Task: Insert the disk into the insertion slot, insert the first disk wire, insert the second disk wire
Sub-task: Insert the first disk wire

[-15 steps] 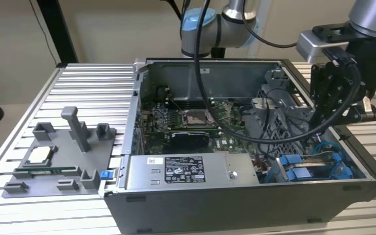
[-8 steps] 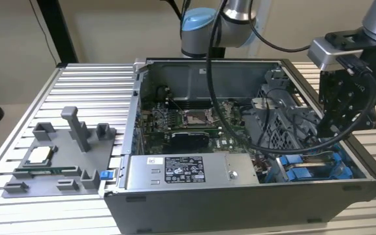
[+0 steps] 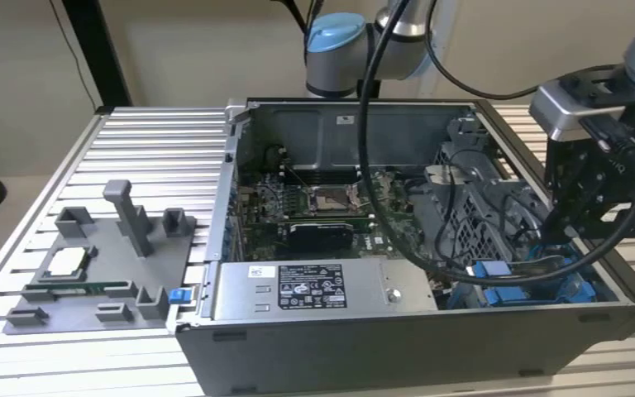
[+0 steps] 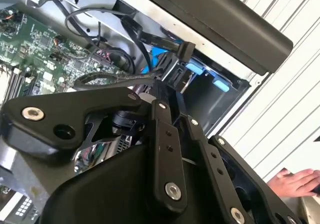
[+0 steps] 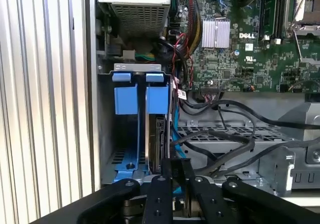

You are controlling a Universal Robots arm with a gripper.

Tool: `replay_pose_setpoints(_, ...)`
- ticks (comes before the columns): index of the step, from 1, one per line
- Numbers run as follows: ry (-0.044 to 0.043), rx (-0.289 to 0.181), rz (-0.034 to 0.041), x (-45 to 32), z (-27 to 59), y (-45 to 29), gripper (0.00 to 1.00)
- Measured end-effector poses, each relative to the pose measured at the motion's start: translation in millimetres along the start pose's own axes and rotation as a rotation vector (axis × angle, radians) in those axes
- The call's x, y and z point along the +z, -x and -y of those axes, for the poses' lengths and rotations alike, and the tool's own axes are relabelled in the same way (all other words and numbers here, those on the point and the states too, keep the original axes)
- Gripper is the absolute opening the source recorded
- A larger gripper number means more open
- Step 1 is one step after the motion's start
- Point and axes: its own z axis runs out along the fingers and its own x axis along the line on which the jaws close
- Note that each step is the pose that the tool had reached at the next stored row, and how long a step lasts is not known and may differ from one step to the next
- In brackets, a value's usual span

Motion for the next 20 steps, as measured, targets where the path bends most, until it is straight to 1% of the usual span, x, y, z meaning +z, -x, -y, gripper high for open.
replay_pose_setpoints(3, 0.0000, 0.006, 0.0010, 4.0, 0.1, -2.5, 0.00)
replay_pose_setpoints(9, 0.0013, 0.016, 0.0048, 11.2, 1.1, -5.0, 0.00)
replay_pose_setpoints(12, 0.0035, 0.019, 0.0112, 14.0, 2.2, -5.7, 0.00)
replay_pose_setpoints(17, 0.0086, 0.025, 0.0262, 17.2, 3.4, -6.7, 0.00)
replay_pose_setpoints(20, 0.0149, 0.026, 0.0267, 18.0, 8.1, -8.4, 0.00)
